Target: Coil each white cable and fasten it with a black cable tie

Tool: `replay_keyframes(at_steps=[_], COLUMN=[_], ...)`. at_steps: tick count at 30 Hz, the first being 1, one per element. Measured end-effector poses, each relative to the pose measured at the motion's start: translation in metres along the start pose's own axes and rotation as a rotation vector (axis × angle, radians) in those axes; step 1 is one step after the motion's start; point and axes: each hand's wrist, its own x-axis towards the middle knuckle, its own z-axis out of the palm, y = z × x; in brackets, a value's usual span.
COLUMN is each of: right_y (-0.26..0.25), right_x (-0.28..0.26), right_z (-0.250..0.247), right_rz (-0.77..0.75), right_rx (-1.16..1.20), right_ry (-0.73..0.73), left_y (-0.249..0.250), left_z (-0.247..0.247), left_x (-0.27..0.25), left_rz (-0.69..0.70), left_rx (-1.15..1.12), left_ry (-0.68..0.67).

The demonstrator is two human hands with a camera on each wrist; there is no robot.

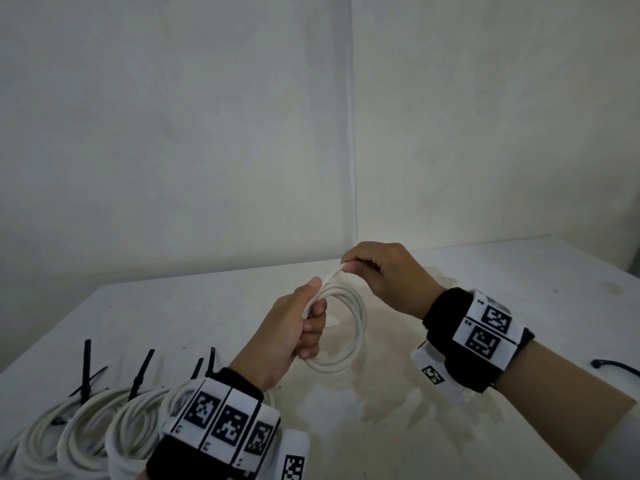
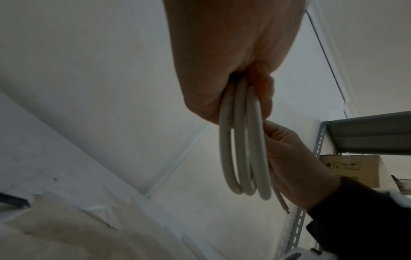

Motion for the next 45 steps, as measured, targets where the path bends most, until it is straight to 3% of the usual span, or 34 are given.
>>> replay_keyframes(at_steps=[6,11,14,23,33,38,42,45], right_y=[-0.01,-0.038,-0.044,-0.037,-0.044,-0.027,-0.03,-0.033], right_x=[-0.009,-0.016,-0.019,-0.017,-0.016,-0.024,-0.026,-0.023], right_z=[-0.001,0.001,0.002,-0.008,-0.013,-0.018,-0.013,-0.004], right_rz=[0.106,0.423,0.486,0.421,0.38,0.376,0.303,0.424], right_rx=[0.044,0.464,0.6,0.3,0.351,0.183,-0.065,0.092], right_ry=[-0.063,-0.123,-0.173,-0.247,-0.215,-0.254,-0.174,-0.157], left_y=[0.004,0.005,0.004,-0.01,0.002,0.005,0.003,0.003], left_z=[0.002,0.002,-0.001,-0.006,0.007,-0.009,-0.01,-0.009], left_x=[-0.004,-0.003,-0.001,-0.004,-0.007,-0.007,-0.008,-0.007], left_rz=[0.04,0.075,0.097,0.03,0.102,0.13,0.142,0.145], left_rx=[-0.053,-0.147,-0.104,-0.114,-0.074,-0.236,-0.274,-0.299], left_ry=[0.021,0.069,0.086,-0.079,0.106,0.134,0.132,0.14])
